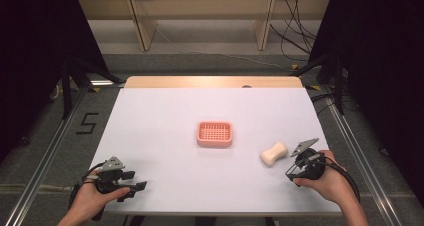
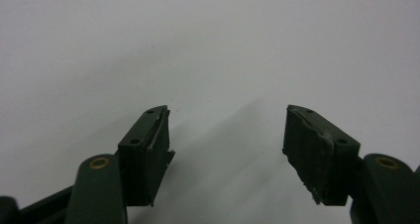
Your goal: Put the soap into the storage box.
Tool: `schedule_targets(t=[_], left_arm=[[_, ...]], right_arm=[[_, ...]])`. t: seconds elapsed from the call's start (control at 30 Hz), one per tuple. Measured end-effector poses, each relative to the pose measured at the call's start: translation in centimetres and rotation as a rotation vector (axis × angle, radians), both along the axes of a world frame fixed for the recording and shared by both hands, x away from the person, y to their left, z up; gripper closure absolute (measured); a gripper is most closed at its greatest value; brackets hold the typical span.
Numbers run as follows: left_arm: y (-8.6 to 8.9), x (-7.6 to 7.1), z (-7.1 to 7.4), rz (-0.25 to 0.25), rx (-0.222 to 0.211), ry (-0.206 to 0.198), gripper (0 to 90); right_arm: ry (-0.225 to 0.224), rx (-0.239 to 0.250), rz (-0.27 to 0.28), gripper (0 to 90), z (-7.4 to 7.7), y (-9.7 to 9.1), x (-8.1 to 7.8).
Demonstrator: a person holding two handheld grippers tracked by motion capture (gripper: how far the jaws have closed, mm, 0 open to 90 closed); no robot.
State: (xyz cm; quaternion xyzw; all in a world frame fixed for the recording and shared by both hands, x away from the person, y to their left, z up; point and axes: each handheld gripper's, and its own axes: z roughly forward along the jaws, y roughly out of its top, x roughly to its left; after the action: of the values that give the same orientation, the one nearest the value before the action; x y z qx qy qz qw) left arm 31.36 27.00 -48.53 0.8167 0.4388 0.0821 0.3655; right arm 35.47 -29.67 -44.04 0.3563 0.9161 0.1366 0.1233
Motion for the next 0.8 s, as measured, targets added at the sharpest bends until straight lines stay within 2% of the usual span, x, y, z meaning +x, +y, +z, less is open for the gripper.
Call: schedule_targets(t=[0.03, 0.07, 0.1, 0.17, 0.23, 0.3, 0.33, 0.37, 0.4, 0.43, 0.47, 0.53, 0.57, 0.63, 0.67, 0.73, 0.77, 0.8], left_arm=[[0.0, 0.0, 0.0, 0.001, 0.008, 0.000, 34.2], [0.1, 0.0, 0.0, -0.014, 0.011, -0.005, 34.2], [0.0, 0.0, 0.0, -0.002, 0.009, -0.005, 34.2], [0.0, 0.1, 0.0, 0.002, 0.004, 0.004, 34.2], [0.1, 0.1, -0.1, -0.002, -0.003, 0.000, 34.2], [0.2, 0.1, -0.1, -0.012, 0.014, 0.005, 34.2], [0.2, 0.1, -0.1, -0.008, 0.006, 0.003, 34.2], [0.2, 0.0, -0.1, -0.007, 0.004, 0.003, 34.2], [0.2, 0.0, -0.1, -0.006, 0.003, 0.002, 34.2], [0.2, 0.1, 0.0, -0.007, 0.003, 0.001, 34.2], [0.1, 0.1, -0.1, 0.000, -0.008, -0.001, 34.2], [0.1, 0.1, 0.0, -0.003, -0.001, -0.002, 34.2], [0.1, 0.1, 0.0, -0.004, 0.002, -0.002, 34.2], [0.1, 0.1, 0.0, -0.006, 0.012, -0.001, 34.2], [0.1, 0.1, 0.0, -0.008, 0.012, -0.001, 34.2], [0.1, 0.0, 0.0, -0.005, -0.005, -0.007, 34.2], [0.2, 0.1, 0.1, -0.018, 0.007, -0.003, 34.2], [0.2, 0.0, 0.0, -0.008, -0.003, -0.006, 34.2]], right_arm=[[0.003, -0.004, 0.001, 31.3, -0.1, 0.0, -0.1], [-0.010, -0.018, 0.024, 30.7, -0.1, 0.0, -0.1], [-0.022, -0.031, 0.076, 29.7, -0.1, -0.2, 0.0], [-0.021, -0.054, 0.136, 28.3, 0.0, -0.2, 0.0], [-0.024, -0.090, 0.165, 28.3, 0.1, -0.4, 0.3], [-0.029, -0.141, 0.192, 28.3, 0.2, -0.7, 0.8], [-0.022, -0.155, 0.206, 28.3, 0.2, -0.7, 1.0], [-0.018, -0.163, 0.242, 28.3, 0.4, -0.8, 1.4], [-0.013, -0.167, 0.239, 28.3, 0.5, -0.7, 1.6], [0.012, -0.179, 0.238, 27.8, 0.6, -0.7, 1.9], [0.030, -0.208, 0.248, 27.7, 0.8, -0.6, 2.2], [0.038, -0.241, 0.273, 26.7, 1.0, -0.5, 2.7], [0.052, -0.237, 0.278, 25.7, 1.1, -0.4, 2.9], [0.038, -0.235, 0.303, 24.4, 1.5, -0.1, 3.4], [0.051, -0.226, 0.297, 23.8, 1.5, 0.0, 3.6], [0.036, -0.229, 0.349, 23.4, 1.8, 0.4, 4.3], [0.031, -0.230, 0.348, 22.9, 1.8, 0.6, 4.5], [0.035, -0.235, 0.359, 22.9, 1.9, 0.8, 4.8]])
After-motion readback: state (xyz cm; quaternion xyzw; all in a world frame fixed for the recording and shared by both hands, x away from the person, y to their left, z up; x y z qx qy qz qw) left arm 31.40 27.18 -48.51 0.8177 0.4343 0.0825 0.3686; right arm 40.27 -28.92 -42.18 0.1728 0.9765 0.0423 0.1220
